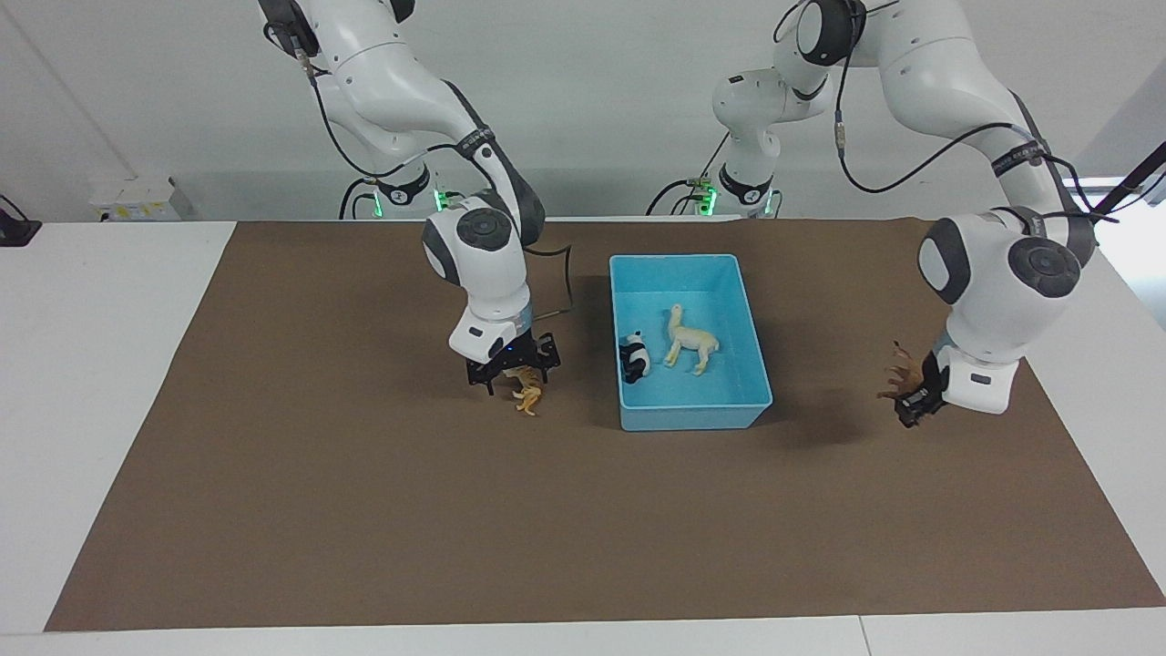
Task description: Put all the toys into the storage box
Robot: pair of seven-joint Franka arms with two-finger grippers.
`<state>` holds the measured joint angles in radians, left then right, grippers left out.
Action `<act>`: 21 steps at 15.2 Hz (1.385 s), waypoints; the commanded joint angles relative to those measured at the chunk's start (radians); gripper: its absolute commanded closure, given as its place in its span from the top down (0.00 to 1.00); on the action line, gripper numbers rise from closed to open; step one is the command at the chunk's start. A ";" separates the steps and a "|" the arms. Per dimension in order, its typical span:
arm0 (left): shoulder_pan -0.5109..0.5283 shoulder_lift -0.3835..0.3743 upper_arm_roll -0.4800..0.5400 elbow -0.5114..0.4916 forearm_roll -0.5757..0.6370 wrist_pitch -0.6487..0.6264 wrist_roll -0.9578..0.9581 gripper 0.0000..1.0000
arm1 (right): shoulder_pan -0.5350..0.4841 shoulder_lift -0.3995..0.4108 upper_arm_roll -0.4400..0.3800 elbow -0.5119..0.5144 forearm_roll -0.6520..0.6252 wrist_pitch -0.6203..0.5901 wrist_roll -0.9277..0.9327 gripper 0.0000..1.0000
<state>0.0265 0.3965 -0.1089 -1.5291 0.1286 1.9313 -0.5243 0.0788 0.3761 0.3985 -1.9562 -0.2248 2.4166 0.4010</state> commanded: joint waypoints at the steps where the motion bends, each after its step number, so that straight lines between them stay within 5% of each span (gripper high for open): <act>1: -0.141 -0.091 0.015 -0.057 -0.043 -0.098 -0.265 0.00 | -0.005 -0.006 0.005 -0.047 -0.028 0.051 -0.016 1.00; 5: -0.318 -0.149 0.015 -0.173 -0.044 -0.092 -0.459 0.00 | -0.007 -0.013 0.005 -0.096 -0.060 0.094 -0.016 1.00; 6: -0.339 -0.165 0.015 -0.209 -0.044 -0.083 -0.462 0.27 | -0.004 -0.006 0.005 -0.096 -0.062 0.096 -0.010 0.99; 7: -0.347 -0.172 0.015 -0.224 -0.044 -0.077 -0.462 0.87 | 0.005 0.001 0.005 -0.096 -0.062 0.104 -0.004 0.87; 8: -0.347 -0.176 0.015 -0.223 -0.044 -0.077 -0.465 1.00 | 0.007 0.001 0.005 -0.095 -0.062 0.102 -0.004 0.50; 9: -0.346 -0.182 0.015 -0.217 -0.044 -0.083 -0.464 1.00 | 0.009 0.001 0.005 -0.090 -0.062 0.096 0.002 0.01; 12: -0.288 -0.266 0.021 -0.215 -0.044 -0.112 -0.436 1.00 | 0.010 0.001 0.008 -0.043 -0.062 0.012 0.065 0.00; 17: -0.096 -0.410 0.026 -0.194 -0.086 -0.256 -0.013 1.00 | 0.035 0.000 0.011 0.075 -0.044 -0.121 0.088 0.00; 21: -0.083 -0.449 0.031 -0.180 -0.084 -0.425 0.324 1.00 | 0.226 0.061 0.007 0.489 0.097 -0.416 0.288 0.00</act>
<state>-0.0565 -0.0357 -0.0737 -1.6982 0.0532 1.5638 -0.3231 0.1824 0.3724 0.4076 -1.7109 -0.1949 2.1420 0.5675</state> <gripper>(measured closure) 0.000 0.705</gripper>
